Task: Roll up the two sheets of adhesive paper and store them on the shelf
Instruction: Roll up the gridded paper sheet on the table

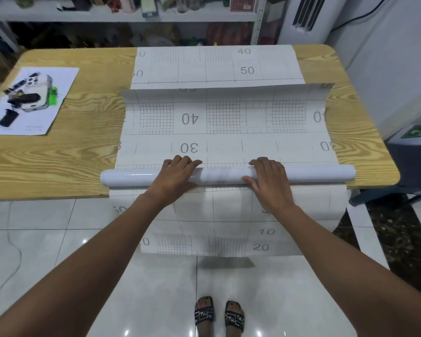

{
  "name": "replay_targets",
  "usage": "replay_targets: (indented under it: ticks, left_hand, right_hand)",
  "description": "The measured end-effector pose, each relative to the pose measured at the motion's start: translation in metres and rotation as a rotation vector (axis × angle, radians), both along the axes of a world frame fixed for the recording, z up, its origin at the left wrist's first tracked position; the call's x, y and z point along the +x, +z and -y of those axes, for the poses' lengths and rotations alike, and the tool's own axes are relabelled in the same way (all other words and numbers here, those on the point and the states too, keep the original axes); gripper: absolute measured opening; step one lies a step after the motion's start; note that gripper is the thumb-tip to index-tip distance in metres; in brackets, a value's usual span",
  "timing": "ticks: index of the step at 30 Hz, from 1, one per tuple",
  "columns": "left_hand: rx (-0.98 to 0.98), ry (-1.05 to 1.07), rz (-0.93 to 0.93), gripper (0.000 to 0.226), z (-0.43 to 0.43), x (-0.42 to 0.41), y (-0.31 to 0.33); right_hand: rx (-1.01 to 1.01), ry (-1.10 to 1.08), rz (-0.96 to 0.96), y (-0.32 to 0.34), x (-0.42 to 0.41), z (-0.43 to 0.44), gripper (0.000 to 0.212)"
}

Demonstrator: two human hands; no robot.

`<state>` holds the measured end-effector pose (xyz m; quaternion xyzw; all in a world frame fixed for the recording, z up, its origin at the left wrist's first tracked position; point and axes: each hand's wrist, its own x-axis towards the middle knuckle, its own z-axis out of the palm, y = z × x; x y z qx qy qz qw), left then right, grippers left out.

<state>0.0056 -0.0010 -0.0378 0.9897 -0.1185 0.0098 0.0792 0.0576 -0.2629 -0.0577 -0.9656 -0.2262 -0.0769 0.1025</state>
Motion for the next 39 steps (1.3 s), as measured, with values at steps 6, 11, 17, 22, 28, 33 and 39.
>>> replay_targets:
  ticks: [6, 11, 17, 22, 28, 33, 39]
  left_hand:
    - [-0.009, -0.003, -0.035, 0.047, -0.004, -0.001, -0.002]
    - [-0.040, -0.003, -0.033, 0.037, -0.005, -0.004, -0.006]
    - [-0.076, 0.044, -0.087, 0.047, -0.001, -0.005, -0.003]
    - [-0.092, 0.059, -0.105, 0.034, -0.001, -0.005, -0.003]
    - [-0.137, 0.041, -0.077, 0.028, -0.001, -0.005, -0.003]
    - [-0.073, 0.005, -0.013, 0.045, -0.004, -0.007, -0.004]
    - [-0.027, 0.000, -0.028, 0.058, -0.006, -0.006, -0.002]
  right_hand:
    - [0.028, -0.003, 0.003, -0.001, -0.001, -0.003, 0.048]
    - [-0.006, -0.004, 0.003, 0.000, -0.003, -0.003, 0.053]
    - [0.021, 0.040, -0.018, -0.003, -0.006, 0.002, 0.056]
    - [0.097, 0.095, 0.037, -0.003, -0.003, 0.006, 0.056]
    - [0.089, 0.142, 0.023, -0.002, 0.002, 0.010, 0.050]
    - [0.072, 0.112, 0.035, -0.001, 0.003, 0.009, 0.049]
    - [0.055, 0.113, 0.000, 0.003, 0.004, 0.009, 0.045]
